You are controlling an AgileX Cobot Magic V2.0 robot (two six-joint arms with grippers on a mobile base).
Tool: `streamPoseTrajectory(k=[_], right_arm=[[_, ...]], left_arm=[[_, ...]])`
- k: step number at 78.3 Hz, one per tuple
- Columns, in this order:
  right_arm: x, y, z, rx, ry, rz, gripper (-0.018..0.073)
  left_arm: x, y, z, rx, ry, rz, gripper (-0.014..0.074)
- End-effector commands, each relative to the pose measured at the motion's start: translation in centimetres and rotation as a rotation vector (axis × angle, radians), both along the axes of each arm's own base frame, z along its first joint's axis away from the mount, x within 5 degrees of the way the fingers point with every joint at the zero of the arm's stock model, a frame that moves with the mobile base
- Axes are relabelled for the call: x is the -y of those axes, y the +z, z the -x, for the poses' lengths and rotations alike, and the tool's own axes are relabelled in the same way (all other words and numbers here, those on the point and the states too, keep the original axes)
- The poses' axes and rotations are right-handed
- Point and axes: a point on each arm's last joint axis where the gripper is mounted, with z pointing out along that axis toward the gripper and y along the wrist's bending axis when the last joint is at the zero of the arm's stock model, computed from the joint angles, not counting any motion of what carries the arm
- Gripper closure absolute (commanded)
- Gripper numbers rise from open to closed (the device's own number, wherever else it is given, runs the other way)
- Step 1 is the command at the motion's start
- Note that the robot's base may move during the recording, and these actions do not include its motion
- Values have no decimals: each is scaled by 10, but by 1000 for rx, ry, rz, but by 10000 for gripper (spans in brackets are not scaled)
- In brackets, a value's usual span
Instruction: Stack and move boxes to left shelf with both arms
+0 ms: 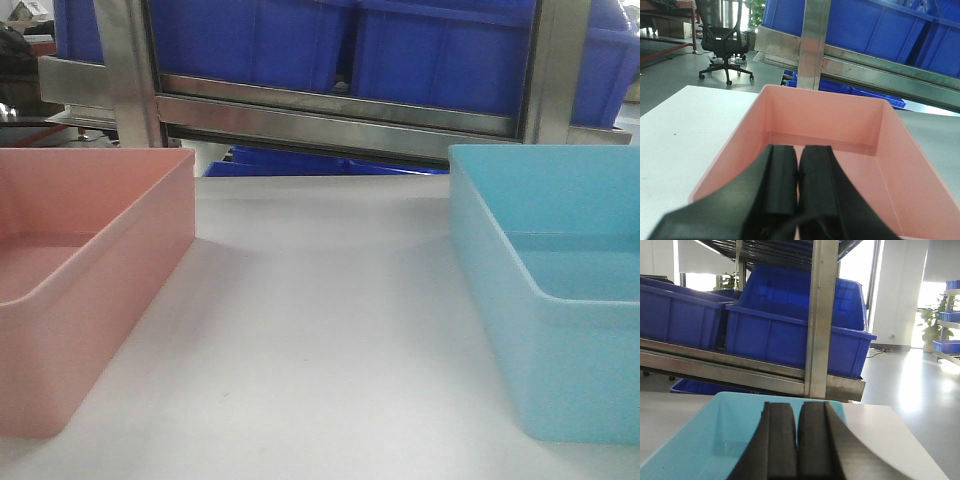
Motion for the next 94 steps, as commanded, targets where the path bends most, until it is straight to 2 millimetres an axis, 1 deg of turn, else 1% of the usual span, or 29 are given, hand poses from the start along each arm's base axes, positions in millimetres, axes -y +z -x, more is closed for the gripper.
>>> streamPoseTrajectory(k=[1,43,52,65,77,81,94], right_arm=[[0,16,6,128,-8,6,510],[0,16,6,128,-8,6,510],[0,16,6,128,-8,6,510],[0,16,6,128,-8,6,510],[0,16,6,128,-8,6,510],[0,16,6,128,-8,6,510],[0,16,6,128,-8,6,510]], left_arm=[[0,11,2,110,-2,12,598],[0,13,2,113,-2,14,598],[0,26,5,122,-6,14,598],[1,47,12,48,-20,7,598],[-1,61,19,23,-1,-81,598],[-1,66,21,22,0,-84,598],[-1,81,19,-117,-5,-86,598]])
